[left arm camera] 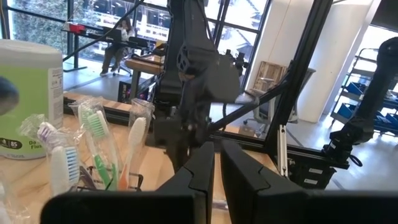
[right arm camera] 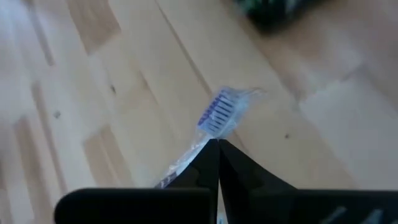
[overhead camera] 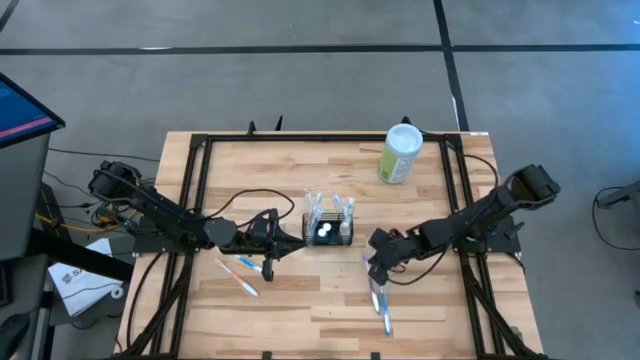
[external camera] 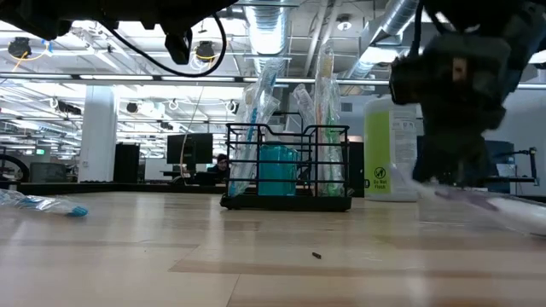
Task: Pick & Place toothbrushing station
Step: Put the purple toothbrush into the left compartment of the organizer
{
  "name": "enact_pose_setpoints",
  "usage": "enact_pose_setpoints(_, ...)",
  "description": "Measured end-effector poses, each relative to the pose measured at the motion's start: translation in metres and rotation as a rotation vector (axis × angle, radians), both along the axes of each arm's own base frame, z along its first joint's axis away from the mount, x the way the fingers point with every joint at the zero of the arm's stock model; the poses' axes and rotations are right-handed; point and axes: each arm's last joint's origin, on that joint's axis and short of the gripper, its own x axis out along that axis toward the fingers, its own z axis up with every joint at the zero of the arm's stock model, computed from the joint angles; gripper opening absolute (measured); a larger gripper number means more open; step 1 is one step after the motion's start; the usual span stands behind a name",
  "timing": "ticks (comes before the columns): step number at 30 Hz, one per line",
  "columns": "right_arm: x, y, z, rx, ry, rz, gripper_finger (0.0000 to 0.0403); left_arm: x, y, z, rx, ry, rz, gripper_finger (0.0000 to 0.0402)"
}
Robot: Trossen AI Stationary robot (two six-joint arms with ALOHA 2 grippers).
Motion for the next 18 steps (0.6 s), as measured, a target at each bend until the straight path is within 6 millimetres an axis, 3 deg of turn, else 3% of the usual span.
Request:
enact_pose_setpoints(9, -0.005, -0.006, 0.04, -0.109, -0.223, 0.01, 0.0, 0.0, 0.0, 0.0, 0.0, 0.002, 0.0, 0.0021)
enact_pose_setpoints(18, -0.002, -0.006, 0.056, -0.172, -0.365, 0.063, 0.0, 0.0, 0.0, 0.0, -0.003, 0.002, 0.0, 0.0021)
